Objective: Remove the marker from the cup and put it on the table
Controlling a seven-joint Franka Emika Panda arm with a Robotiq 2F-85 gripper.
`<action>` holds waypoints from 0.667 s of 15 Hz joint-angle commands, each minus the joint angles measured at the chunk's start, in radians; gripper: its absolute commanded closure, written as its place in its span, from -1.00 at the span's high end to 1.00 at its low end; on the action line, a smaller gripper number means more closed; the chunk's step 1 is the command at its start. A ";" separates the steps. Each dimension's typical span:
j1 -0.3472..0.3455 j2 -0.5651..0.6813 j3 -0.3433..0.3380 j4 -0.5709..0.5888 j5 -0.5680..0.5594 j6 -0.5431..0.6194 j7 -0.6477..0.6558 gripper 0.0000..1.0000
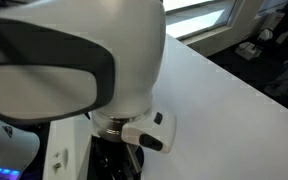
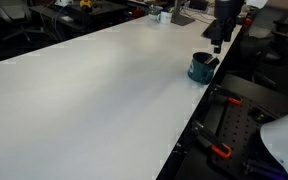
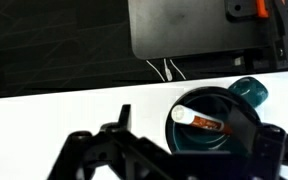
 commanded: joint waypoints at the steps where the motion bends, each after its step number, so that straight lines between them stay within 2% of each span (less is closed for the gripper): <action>1: 0.000 0.010 -0.005 -0.017 0.069 0.061 0.045 1.00; 10: -0.004 0.072 -0.019 -0.019 0.129 0.101 0.026 0.95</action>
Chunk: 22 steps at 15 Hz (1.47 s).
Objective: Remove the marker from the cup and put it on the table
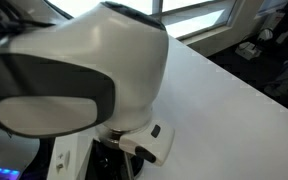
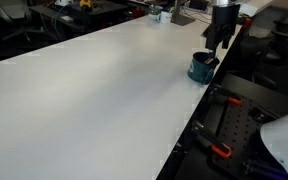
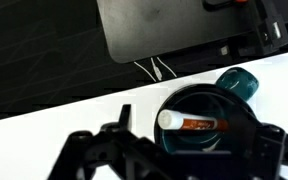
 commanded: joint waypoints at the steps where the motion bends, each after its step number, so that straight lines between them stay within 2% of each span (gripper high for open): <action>1: 0.000 0.017 -0.013 -0.014 0.025 0.038 -0.014 0.87; 4: 0.001 0.025 -0.018 -0.015 0.028 0.039 -0.025 0.23; 12: -0.001 0.021 -0.024 -0.026 0.022 0.030 -0.052 -0.97; 16: 0.002 0.011 -0.023 -0.022 0.031 0.015 -0.058 -1.00; 17: 0.004 0.003 -0.020 -0.022 0.026 0.001 -0.055 -0.48; 19: 0.012 -0.034 -0.012 -0.025 0.022 -0.015 -0.048 -0.32; 22: 0.025 -0.075 0.008 -0.023 0.007 -0.022 -0.023 0.12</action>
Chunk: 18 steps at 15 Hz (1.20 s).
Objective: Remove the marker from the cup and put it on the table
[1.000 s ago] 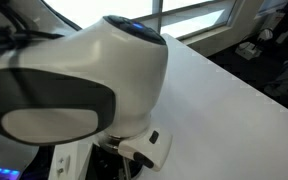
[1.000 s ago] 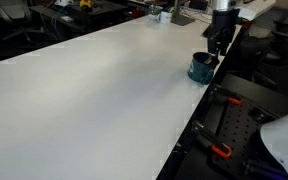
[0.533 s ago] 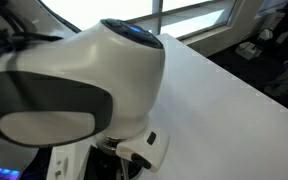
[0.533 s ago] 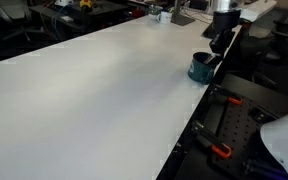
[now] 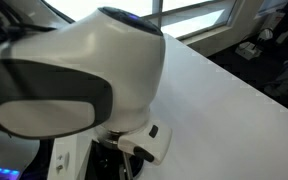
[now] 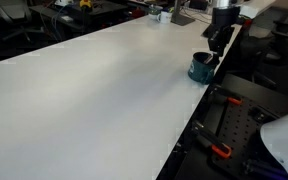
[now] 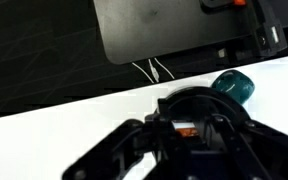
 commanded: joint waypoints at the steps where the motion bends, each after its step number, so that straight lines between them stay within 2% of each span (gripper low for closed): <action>1: 0.019 -0.087 0.026 -0.013 -0.003 -0.030 0.004 0.28; 6: 0.034 -0.123 0.058 -0.003 0.010 -0.021 0.007 0.98; 18: -0.013 -0.070 0.021 0.010 0.007 0.005 -0.004 1.00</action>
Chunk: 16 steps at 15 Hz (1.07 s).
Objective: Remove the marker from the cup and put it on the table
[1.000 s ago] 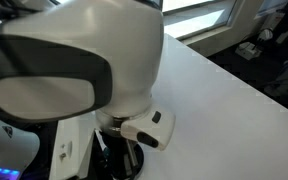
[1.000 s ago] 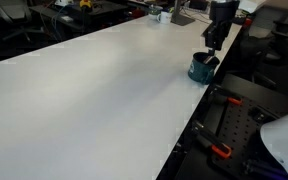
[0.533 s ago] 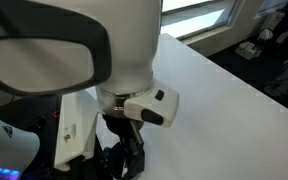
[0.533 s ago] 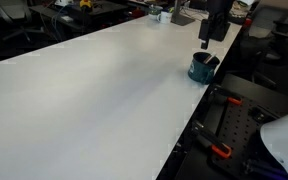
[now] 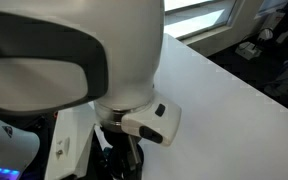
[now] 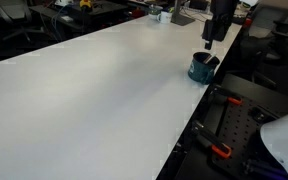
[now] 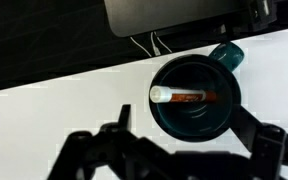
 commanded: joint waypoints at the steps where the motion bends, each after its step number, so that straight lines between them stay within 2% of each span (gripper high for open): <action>1: -0.007 0.027 -0.016 0.003 0.012 0.021 -0.019 1.00; 11: -0.002 0.119 -0.037 -0.009 0.023 0.149 -0.104 1.00; 15: 0.003 0.159 -0.041 -0.003 0.076 0.169 -0.171 1.00; 16: 0.005 0.165 -0.040 -0.001 0.101 0.164 -0.193 0.50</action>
